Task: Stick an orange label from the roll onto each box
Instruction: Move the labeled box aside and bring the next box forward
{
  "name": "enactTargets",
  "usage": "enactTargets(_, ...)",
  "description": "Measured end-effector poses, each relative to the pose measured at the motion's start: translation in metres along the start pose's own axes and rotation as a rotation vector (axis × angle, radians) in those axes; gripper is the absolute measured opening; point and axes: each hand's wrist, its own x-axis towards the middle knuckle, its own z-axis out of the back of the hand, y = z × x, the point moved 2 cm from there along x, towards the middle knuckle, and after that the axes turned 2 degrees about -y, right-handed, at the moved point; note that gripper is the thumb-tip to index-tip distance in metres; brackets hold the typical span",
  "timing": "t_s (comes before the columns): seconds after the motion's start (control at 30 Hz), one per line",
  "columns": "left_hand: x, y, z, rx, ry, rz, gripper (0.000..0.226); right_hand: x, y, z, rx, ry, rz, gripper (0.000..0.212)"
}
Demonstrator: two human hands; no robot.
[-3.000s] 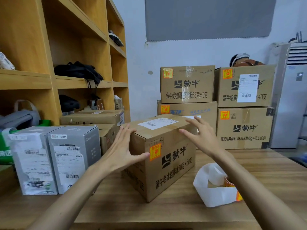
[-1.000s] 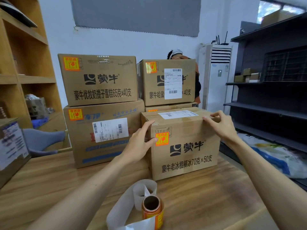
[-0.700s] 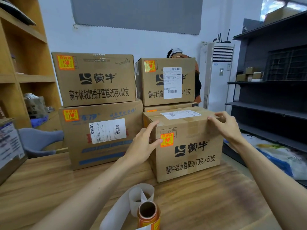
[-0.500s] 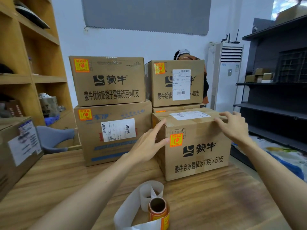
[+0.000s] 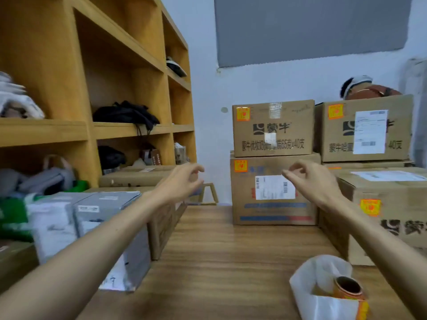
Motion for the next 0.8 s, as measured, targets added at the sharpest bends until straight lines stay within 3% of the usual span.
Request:
enactTargets(0.13, -0.036, 0.066, 0.053, 0.069, -0.043, 0.147, 0.028, 0.003, 0.090, -0.050, 0.127, 0.145, 0.091, 0.033)
enactTargets(0.4, -0.046, 0.173, 0.105, 0.082, 0.001, 0.343, 0.036, 0.023, 0.217, -0.144, 0.223, 0.356, 0.210, 0.031)
enactTargets(0.8, 0.019, 0.309, 0.094, 0.087, 0.155, 0.499, 0.050, 0.097, 0.244, -0.292, 0.171, 0.478, 0.095, 0.048)
